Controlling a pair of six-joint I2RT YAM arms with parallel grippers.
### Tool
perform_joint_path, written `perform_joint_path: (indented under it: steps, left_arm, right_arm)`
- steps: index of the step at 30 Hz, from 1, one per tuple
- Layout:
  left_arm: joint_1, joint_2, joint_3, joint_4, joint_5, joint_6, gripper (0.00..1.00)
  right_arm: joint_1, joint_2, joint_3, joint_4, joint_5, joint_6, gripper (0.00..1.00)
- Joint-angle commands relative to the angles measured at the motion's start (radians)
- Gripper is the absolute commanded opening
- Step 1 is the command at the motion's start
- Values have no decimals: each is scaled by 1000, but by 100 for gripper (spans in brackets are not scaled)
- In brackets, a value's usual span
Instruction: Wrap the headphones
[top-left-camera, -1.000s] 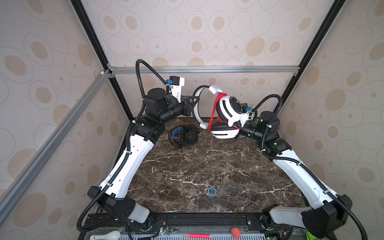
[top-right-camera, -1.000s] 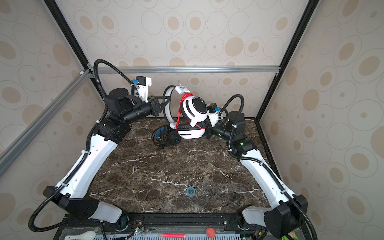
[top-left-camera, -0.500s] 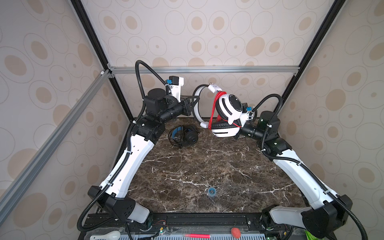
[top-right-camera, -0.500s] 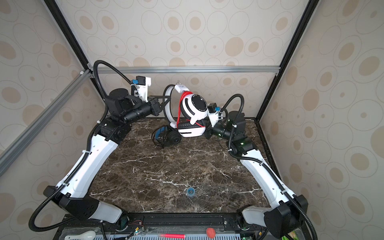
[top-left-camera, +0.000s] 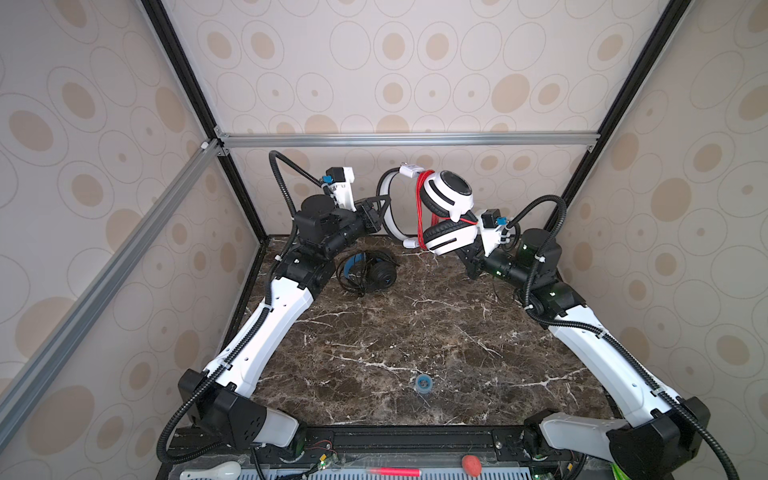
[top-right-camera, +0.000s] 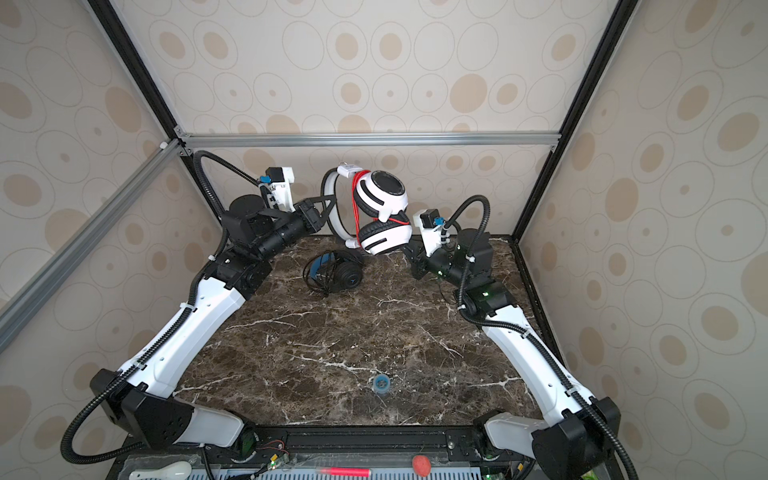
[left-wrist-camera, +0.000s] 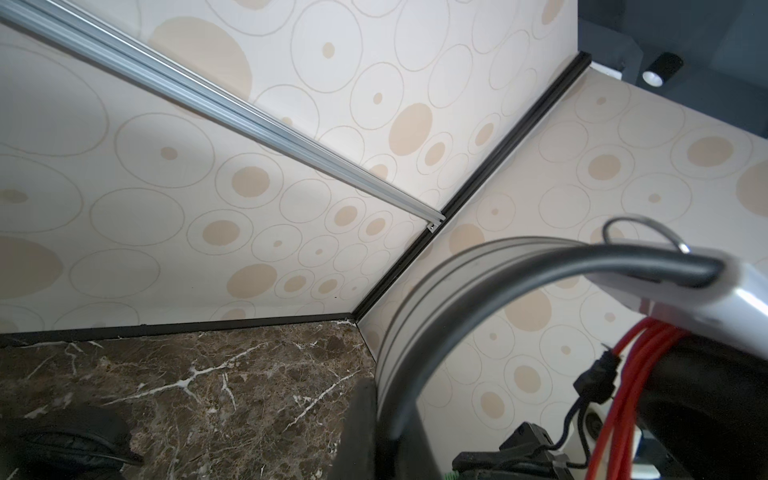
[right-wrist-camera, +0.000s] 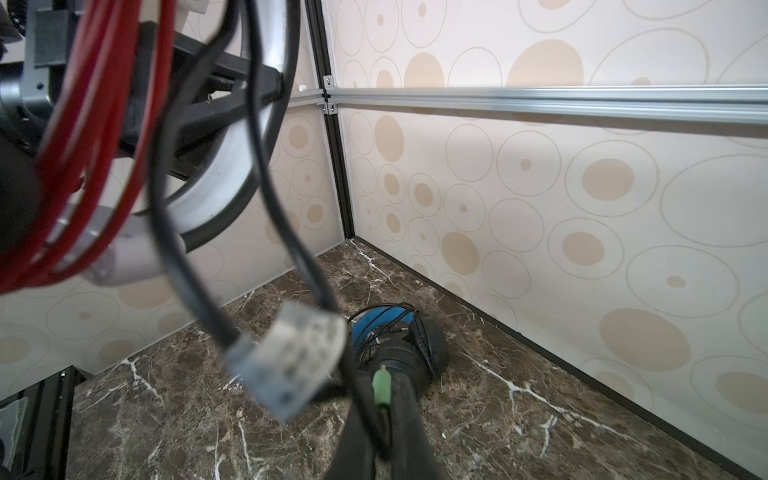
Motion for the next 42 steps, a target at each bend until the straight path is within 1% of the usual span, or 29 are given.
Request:
perform_joint_path:
  steps: [1, 5, 8, 12, 14, 19, 21, 26, 29, 30, 33, 36, 39, 42]
  left_arm:
    - [0, -24, 75, 152, -110, -204, 0]
    - [-30, 19, 188, 29, -197, -211, 0]
    - [-51, 52, 261, -50, -273, -186, 0]
    - [-60, 96, 303, -73, -334, -162, 0]
    - [-60, 116, 308, -57, -329, -165, 0]
    - [-61, 166, 366, -69, -304, -145, 0]
    - [-60, 168, 368, -78, -307, -132, 0]
    - [-65, 179, 376, -113, -340, -91, 0]
    - [-80, 203, 418, -154, -382, -29, 0]
    - [-83, 212, 428, -156, -385, -17, 0]
    - [-93, 239, 471, -173, -384, 17, 0]
    - [-103, 265, 536, -205, -367, 63, 0]
    - [-104, 286, 599, -247, -341, 99, 0]
    - [-107, 291, 634, -290, -330, 120, 0]
  right_arm:
    - [32, -17, -27, -16, 103, -18, 0]
    - [84, -1, -30, -43, 185, -55, 0]
    - [126, 7, -31, -63, 248, -91, 0]
    - [161, 9, -40, -79, 296, -104, 0]
    - [176, 5, -44, -93, 312, -111, 0]
    - [178, -49, -113, -53, 296, -93, 1]
    - [178, -61, -114, -65, 278, -99, 1]
    - [185, -68, -91, -136, 261, -121, 0]
    - [191, -77, -90, -160, 258, -117, 2]
    - [192, -79, -92, -166, 260, -113, 5]
    - [193, -95, -113, -166, 275, -96, 22]
    - [193, -134, -150, -141, 298, -85, 35]
    - [192, -172, -165, -154, 313, -108, 43]
    - [182, -200, -165, -165, 296, -125, 49]
